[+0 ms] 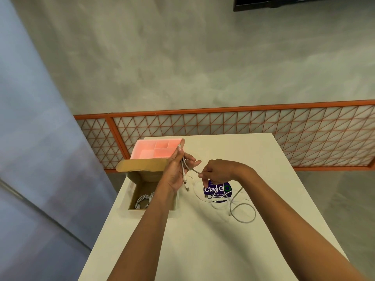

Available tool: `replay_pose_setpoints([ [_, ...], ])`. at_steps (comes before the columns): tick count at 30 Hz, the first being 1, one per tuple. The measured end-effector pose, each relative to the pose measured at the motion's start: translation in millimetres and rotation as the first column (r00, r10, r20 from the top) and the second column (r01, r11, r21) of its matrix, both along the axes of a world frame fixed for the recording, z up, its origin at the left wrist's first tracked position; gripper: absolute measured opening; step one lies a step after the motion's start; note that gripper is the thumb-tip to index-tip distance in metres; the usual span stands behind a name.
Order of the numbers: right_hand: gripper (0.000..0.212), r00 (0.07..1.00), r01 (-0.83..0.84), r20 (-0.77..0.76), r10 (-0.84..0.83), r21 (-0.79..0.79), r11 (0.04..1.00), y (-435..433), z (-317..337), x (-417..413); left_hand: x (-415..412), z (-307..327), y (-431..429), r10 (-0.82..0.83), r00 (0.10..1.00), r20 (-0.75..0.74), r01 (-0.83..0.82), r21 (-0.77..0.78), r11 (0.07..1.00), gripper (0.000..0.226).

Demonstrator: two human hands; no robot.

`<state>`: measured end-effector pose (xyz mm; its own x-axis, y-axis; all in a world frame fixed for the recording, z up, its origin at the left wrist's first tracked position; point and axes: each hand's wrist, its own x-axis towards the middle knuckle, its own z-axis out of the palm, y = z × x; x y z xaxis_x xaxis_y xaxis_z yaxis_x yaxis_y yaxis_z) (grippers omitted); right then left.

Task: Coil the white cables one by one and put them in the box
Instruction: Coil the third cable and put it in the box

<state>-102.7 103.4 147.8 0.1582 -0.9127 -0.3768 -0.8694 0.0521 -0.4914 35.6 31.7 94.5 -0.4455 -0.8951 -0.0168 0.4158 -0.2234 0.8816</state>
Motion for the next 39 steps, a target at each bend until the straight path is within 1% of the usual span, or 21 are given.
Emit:
replay_pose_setpoints([
  [2,0.040,1.000,0.013,-0.023,-0.014,-0.011,1.000,0,0,0,2,-1,-1,0.007,1.000,0.020,-0.007,-0.006,1.000,0.044],
  [4,0.041,1.000,0.013,-0.027,-0.013,-0.017,1.000,1,0,0,2,-3,0,0.014,0.997,0.073,-0.013,-0.024,1.000,0.045],
  [8,0.040,0.999,-0.038,-0.009,0.038,-0.011,0.999,3,1,5,0,-6,0,0.049,0.993,0.111,-0.041,-0.076,0.996,0.045],
  [10,0.040,0.999,-0.050,-0.022,0.049,-0.002,0.999,4,1,6,-2,-6,2,0.056,0.986,0.155,-0.040,-0.100,0.994,0.045],
  [12,0.041,0.997,-0.067,-0.042,0.068,0.018,0.998,4,2,7,-5,-3,7,0.056,0.968,0.243,-0.016,-0.166,0.986,0.044],
  [14,0.043,0.994,-0.093,-0.058,0.094,0.031,0.995,3,8,8,-9,-1,13,0.099,0.924,0.369,0.014,-0.292,0.956,0.039],
  [15,0.044,0.993,-0.108,-0.054,0.109,0.025,0.994,3,11,8,-10,-2,15,0.135,0.895,0.425,0.024,-0.348,0.937,0.036],
  [17,0.049,0.992,-0.114,-0.053,0.113,-0.014,0.993,0,15,6,-9,-4,16,0.156,0.854,0.496,0.071,-0.407,0.911,0.040],
  [18,0.051,0.993,-0.097,-0.071,0.094,-0.042,0.994,0,18,4,-8,-7,15,0.136,0.845,0.517,0.109,-0.416,0.903,0.042],
  [20,0.049,0.995,-0.033,-0.095,0.022,-0.125,0.992,-2,22,-2,-7,-12,14,0.069,0.837,0.543,0.164,-0.370,0.915,0.046],
  [21,0.046,0.996,-0.002,-0.088,-0.013,-0.168,0.986,-2,25,-5,-7,-13,15,0.035,0.832,0.554,0.185,-0.336,0.923,0.045],
  [23,0.040,0.997,0.064,-0.023,-0.071,-0.240,0.969,-4,26,-11,-6,-11,18,-0.030,0.825,0.564,0.220,-0.271,0.937,0.041],
  [25,0.034,0.989,0.144,0.077,-0.126,-0.295,0.945,-6,27,-16,-6,-9,20,-0.114,0.852,0.511,0.242,-0.190,0.951,0.037],
  [28,0.034,0.957,0.264,0.214,-0.195,-0.364,0.893,-8,25,-24,-3,-4,23,-0.282,0.904,0.322,0.311,-0.042,0.949,0.034],
  [30,0.032,0.927,0.326,0.310,-0.211,-0.388,0.862,-7,22,-25,-1,3,26,-0.350,0.910,0.221,0.358,0.007,0.934,0.035],
  [32,0.029,0.895,0.381,0.383,-0.228,-0.393,0.836,-9,19,-23,0,5,26,-0.386,0.908,0.162,0.387,0.028,0.922,0.037],
  [34,0.027,0.873,0.418,0.423,-0.242,-0.395,0.818,-12,16,-22,3,4,25,-0.404,0.910,0.092,0.400,0.062,0.914,0.040],
  [39,0.026,0.810,0.476,0.538,-0.235,-0.367,0.799,-16,10,-25,4,7,26,-0.437,0.899,-0.027,0.437,0.115,0.892,0.043],
])
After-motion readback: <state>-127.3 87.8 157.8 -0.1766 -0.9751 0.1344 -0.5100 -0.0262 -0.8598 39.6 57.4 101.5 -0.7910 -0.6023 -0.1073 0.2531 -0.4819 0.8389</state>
